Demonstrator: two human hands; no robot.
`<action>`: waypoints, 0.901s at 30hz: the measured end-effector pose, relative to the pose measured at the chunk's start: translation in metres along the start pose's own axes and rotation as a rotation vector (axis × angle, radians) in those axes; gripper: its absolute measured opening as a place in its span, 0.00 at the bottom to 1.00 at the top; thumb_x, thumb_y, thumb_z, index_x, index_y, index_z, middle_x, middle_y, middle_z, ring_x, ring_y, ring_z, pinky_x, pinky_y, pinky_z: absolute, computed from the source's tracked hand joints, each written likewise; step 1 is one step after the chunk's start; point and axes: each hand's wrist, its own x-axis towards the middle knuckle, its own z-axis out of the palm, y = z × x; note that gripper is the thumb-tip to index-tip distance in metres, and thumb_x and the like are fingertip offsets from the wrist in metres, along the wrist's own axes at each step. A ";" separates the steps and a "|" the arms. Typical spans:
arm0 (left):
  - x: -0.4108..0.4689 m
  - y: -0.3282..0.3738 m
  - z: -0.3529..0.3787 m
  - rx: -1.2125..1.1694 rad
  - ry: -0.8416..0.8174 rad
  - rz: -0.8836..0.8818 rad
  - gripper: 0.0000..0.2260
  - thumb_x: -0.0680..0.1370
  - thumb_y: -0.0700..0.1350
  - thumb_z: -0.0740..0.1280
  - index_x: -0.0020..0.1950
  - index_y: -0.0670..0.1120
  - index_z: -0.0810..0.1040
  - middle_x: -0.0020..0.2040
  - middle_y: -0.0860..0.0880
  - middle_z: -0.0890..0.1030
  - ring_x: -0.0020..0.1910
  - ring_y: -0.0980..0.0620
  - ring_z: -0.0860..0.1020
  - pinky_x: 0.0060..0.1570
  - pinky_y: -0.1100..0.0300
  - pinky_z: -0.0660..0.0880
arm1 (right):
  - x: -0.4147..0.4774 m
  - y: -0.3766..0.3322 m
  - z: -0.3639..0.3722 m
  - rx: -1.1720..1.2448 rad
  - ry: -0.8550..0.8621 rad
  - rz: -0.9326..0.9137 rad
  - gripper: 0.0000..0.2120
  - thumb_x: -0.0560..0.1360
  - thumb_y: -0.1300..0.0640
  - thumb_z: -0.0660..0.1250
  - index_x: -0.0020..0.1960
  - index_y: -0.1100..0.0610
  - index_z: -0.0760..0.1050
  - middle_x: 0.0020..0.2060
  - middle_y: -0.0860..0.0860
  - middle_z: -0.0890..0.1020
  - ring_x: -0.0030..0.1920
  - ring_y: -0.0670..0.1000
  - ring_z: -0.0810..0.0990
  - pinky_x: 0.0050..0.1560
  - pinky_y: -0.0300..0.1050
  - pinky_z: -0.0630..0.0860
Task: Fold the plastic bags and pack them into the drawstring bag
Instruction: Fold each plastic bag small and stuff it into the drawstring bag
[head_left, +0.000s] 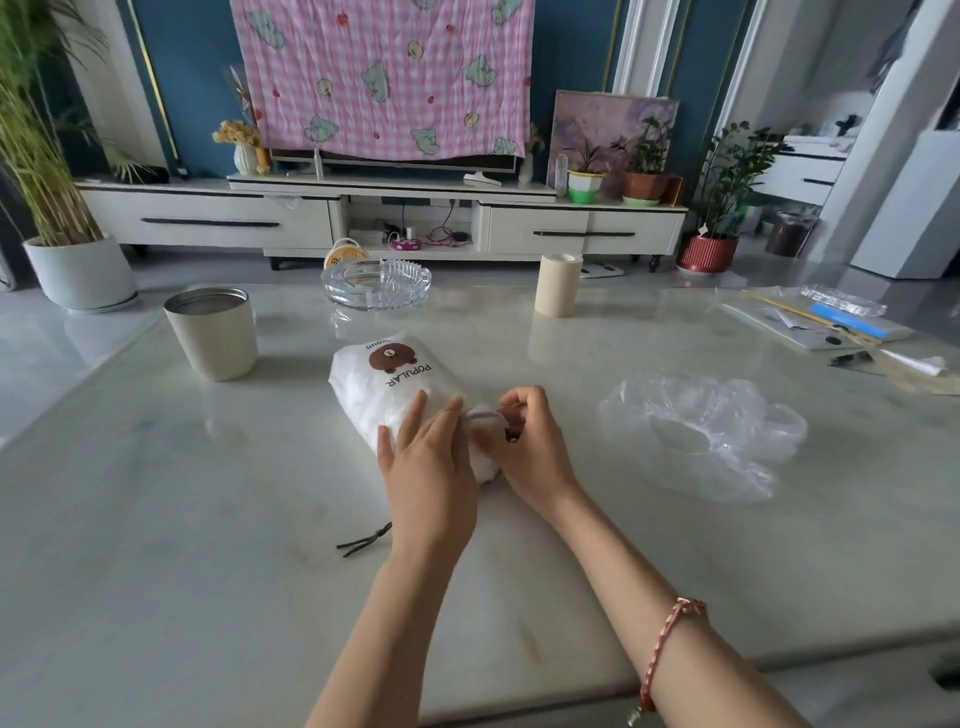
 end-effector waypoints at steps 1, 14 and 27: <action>-0.002 0.001 0.001 -0.004 0.007 0.024 0.16 0.82 0.43 0.54 0.66 0.44 0.74 0.65 0.49 0.76 0.74 0.51 0.58 0.72 0.53 0.45 | -0.003 -0.003 -0.001 -0.024 0.023 0.000 0.13 0.69 0.59 0.72 0.46 0.54 0.68 0.36 0.44 0.76 0.36 0.45 0.75 0.39 0.33 0.70; -0.003 -0.036 0.000 0.548 -0.152 0.138 0.31 0.70 0.31 0.57 0.74 0.46 0.64 0.76 0.46 0.60 0.76 0.45 0.54 0.68 0.36 0.39 | -0.031 0.012 -0.068 -0.422 0.081 -0.094 0.19 0.70 0.65 0.70 0.60 0.62 0.73 0.53 0.57 0.78 0.53 0.55 0.76 0.57 0.44 0.68; -0.021 0.034 0.046 0.301 -0.171 0.579 0.28 0.71 0.44 0.57 0.71 0.41 0.65 0.71 0.39 0.68 0.73 0.44 0.56 0.69 0.42 0.47 | -0.032 0.027 -0.142 -0.697 0.268 -0.339 0.09 0.75 0.61 0.61 0.42 0.61 0.79 0.42 0.55 0.83 0.45 0.59 0.80 0.49 0.48 0.73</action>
